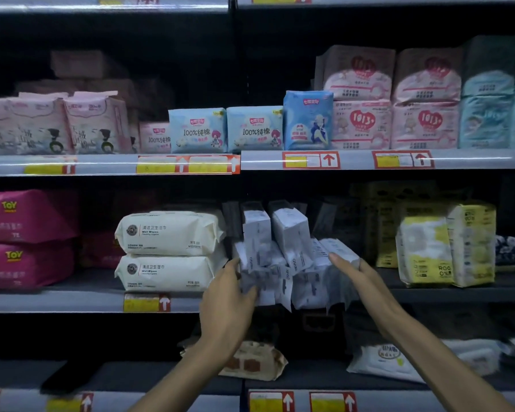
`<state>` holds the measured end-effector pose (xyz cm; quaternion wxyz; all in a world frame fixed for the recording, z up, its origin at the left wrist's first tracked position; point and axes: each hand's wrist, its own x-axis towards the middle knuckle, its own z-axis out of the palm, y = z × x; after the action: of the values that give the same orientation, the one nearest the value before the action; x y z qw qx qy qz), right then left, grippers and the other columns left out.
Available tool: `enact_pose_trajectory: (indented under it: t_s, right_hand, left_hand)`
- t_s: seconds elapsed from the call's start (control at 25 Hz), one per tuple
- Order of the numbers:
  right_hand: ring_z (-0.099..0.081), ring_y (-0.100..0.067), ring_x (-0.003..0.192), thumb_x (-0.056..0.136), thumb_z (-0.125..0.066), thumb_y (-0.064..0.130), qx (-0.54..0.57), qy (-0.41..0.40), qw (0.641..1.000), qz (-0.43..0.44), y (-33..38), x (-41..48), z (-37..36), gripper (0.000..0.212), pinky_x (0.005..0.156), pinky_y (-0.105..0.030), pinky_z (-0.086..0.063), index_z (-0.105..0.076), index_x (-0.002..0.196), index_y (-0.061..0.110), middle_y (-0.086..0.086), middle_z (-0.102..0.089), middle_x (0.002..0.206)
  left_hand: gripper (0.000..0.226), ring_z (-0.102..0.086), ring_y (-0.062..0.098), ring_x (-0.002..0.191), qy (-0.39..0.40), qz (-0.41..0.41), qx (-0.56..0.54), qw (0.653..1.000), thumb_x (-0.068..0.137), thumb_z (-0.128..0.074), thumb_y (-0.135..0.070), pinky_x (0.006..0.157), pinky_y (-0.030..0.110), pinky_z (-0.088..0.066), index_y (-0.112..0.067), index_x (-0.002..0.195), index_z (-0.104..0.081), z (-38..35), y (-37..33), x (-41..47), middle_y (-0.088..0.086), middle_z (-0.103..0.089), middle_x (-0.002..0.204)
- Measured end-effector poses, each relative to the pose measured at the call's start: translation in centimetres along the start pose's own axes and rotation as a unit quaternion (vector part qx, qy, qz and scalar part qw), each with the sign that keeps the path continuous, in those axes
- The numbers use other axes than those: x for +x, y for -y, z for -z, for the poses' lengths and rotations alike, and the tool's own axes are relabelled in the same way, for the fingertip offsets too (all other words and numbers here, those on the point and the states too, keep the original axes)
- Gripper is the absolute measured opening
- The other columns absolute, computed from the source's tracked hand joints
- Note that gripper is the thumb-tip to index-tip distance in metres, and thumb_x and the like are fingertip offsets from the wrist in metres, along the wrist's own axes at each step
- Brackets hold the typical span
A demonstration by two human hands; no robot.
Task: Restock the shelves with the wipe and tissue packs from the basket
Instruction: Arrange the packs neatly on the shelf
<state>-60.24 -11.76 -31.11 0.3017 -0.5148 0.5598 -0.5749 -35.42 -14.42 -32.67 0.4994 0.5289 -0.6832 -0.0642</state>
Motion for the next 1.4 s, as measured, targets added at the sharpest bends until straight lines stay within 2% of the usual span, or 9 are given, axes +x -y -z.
enact_pose_trajectory:
  t_s: [0.12, 0.2, 0.28, 0.44, 0.6, 1.0, 1.16, 1.28, 1.4]
  right_hand:
    - [-0.067, 0.005, 0.079, 0.085, -0.078, 0.048, -0.014, 0.044, 0.998, 0.031, 1.5, -1.6, -0.8, 0.022, 0.077, -0.02, -0.05, -0.07, 0.077, 0.03, 0.019, -0.069, 0.078]
    - [-0.067, 0.004, 0.067, 0.089, -0.077, 0.027, -0.039, 0.084, 0.995, 0.048, 2.3, -1.9, -0.7, 0.03, 0.067, -0.009, -0.048, -0.07, 0.061, 0.03, 0.017, -0.067, 0.065]
    - [-0.069, 0.003, 0.073, 0.08, -0.088, 0.028, -0.076, 0.106, 0.991, 0.038, 2.3, -1.7, -0.6, 0.024, 0.069, -0.008, -0.051, -0.067, 0.079, 0.017, 0.012, -0.072, 0.076]
    - [-0.062, -0.017, 0.11, 0.048, -0.095, 0.066, -0.265, 0.008, 0.964, 0.008, 0.1, -0.2, -1.7, 0.108, 0.083, -0.034, -0.052, -0.041, 0.128, 0.018, 0.007, -0.061, 0.117]
    - [-0.059, -0.022, 0.102, 0.051, -0.092, 0.068, -0.264, -0.055, 0.963, 0.019, -0.4, -0.2, -2.4, 0.101, 0.077, -0.036, -0.049, -0.042, 0.125, 0.021, 0.005, -0.06, 0.112]
    - [-0.07, -0.023, 0.095, 0.021, -0.074, 0.098, -0.246, -0.089, 0.965, -0.01, 0.9, 0.4, -4.0, 0.117, 0.079, -0.044, -0.06, -0.058, 0.107, 0.02, 0.006, -0.071, 0.098]
    - [-0.066, -0.028, 0.103, 0.051, -0.083, 0.082, -0.295, -0.083, 0.952, 0.006, 1.0, -0.9, -6.7, 0.103, 0.079, -0.038, -0.055, -0.043, 0.122, 0.019, 0.005, -0.057, 0.103]
    - [-0.066, -0.03, 0.106, 0.053, -0.08, 0.084, -0.306, -0.068, 0.95, 0.01, 0.6, -0.5, -6.9, 0.105, 0.08, -0.041, -0.056, -0.041, 0.123, 0.017, 0.002, -0.058, 0.108]
    - [-0.063, -0.024, 0.112, 0.055, -0.087, 0.074, -0.237, -0.033, 0.971, 0.011, 0.1, -0.3, -6.1, 0.116, 0.091, -0.044, -0.058, -0.033, 0.14, 0.016, -0.002, -0.06, 0.13]
  left_hand:
    - [0.035, -0.07, 0.022, 0.097, -0.028, 0.002, 0.053, 0.998, 0.093, -0.07, -0.033, 0.067, 0.035, -0.048, -0.033, 0.126, -0.059, 0.2, 0.3, 0.4, -0.008, -0.073, 0.103]
    - [0.026, -0.07, 0.021, 0.093, -0.032, -0.001, 0.069, 0.997, 0.091, -0.071, -0.034, 0.067, 0.036, -0.053, -0.033, 0.115, -0.062, 0.3, 0.8, 0.7, -0.009, -0.072, 0.098]
    - [0.02, -0.069, 0.018, 0.088, -0.031, -0.001, 0.046, 0.998, 0.087, -0.073, -0.032, 0.07, 0.04, -0.058, -0.033, 0.106, -0.065, 0.5, 1.3, 1.0, -0.012, -0.072, 0.091]
    - [0.018, -0.069, 0.016, 0.084, -0.019, 0.003, 0.02, 1.0, 0.086, -0.074, -0.034, 0.064, 0.033, -0.053, -0.029, 0.101, -0.067, 0.5, 1.5, 1.0, -0.013, -0.07, 0.086]
    - [0.039, -0.068, 0.021, 0.088, 0.026, 0.042, 0.054, 0.997, 0.079, -0.077, -0.051, 0.062, 0.03, -0.044, -0.022, 0.101, -0.062, -0.4, 0.4, 0.1, -0.009, -0.065, 0.089]
    - [0.023, -0.067, 0.018, 0.074, -0.005, 0.044, -0.012, 0.999, 0.078, -0.079, -0.037, 0.061, 0.034, -0.052, -0.021, 0.089, -0.066, 0.8, 0.4, 2.1, -0.005, -0.07, 0.08]
    - [0.025, -0.068, 0.015, 0.082, -0.034, 0.028, -0.041, 0.998, 0.081, -0.082, -0.031, 0.062, 0.028, -0.046, -0.021, 0.098, -0.067, 1.0, 3.5, 1.2, -0.006, -0.072, 0.088]
    - [0.029, -0.067, 0.026, 0.089, -0.043, 0.008, 0.068, 0.997, 0.088, -0.078, -0.034, 0.067, 0.03, -0.042, -0.014, 0.103, -0.064, 0.7, 3.4, 0.8, 0.005, -0.07, 0.096]
    - [0.025, -0.066, 0.027, 0.079, -0.034, 0.002, 0.073, 0.997, 0.089, -0.072, -0.04, 0.058, 0.031, -0.037, -0.019, 0.084, -0.059, 1.1, 2.0, 0.9, 0.002, -0.067, 0.082]
